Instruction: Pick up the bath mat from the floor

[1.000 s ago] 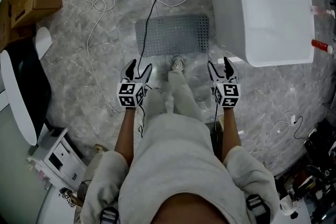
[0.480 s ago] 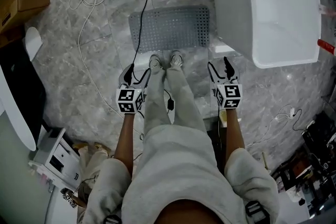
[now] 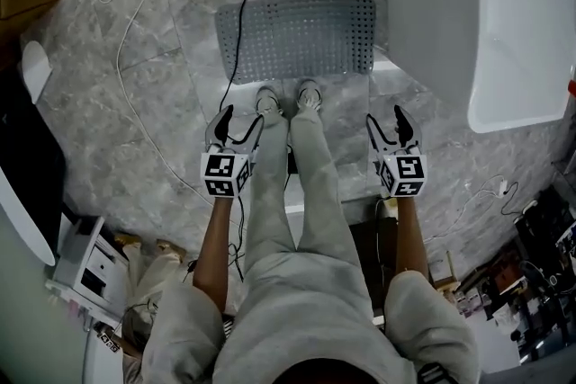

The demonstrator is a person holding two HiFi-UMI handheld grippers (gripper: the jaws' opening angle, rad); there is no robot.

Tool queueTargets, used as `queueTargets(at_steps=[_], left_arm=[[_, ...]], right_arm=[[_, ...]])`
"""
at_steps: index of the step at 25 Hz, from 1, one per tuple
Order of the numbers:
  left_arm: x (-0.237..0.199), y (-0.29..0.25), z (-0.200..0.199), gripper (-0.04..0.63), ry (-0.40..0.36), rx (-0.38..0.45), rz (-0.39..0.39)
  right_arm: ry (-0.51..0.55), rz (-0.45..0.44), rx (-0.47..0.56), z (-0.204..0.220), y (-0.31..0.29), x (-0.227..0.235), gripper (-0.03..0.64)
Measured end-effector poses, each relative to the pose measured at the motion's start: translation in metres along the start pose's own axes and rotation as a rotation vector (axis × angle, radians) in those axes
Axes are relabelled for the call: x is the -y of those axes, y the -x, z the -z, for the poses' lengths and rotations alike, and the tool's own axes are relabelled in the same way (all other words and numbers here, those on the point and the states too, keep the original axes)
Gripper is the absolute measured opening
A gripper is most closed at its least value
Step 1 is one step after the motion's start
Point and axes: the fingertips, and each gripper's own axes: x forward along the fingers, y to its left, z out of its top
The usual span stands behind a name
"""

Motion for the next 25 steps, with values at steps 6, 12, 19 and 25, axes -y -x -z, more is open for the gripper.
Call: queueTargets(at_steps=[6,12,19,25], left_arm=[[-0.040,-0.037,0.032,0.290,0.033,-0.003,-0.040],[-0.059,-0.076,0.061,0.290,0.029,-0.022,-0.041],[-0.072,-0.114,0.088,0.290,0.026,-0.025,-0.035],[-0.076,-0.144,0.117,0.290,0.021,-0.048,-0.011]], right_arm=[[0.011,-0.011,-0.049,0.044,-0.045,0.001,0.268],[0.018,-0.019,-0.087,0.084,-0.084,0.011,0.270],[-0.003,-0.010,-0.129,0.130,-0.134,0.034,0.272],[0.001,0.006,-0.164,0.158,-0.181,0.062,0.276]])
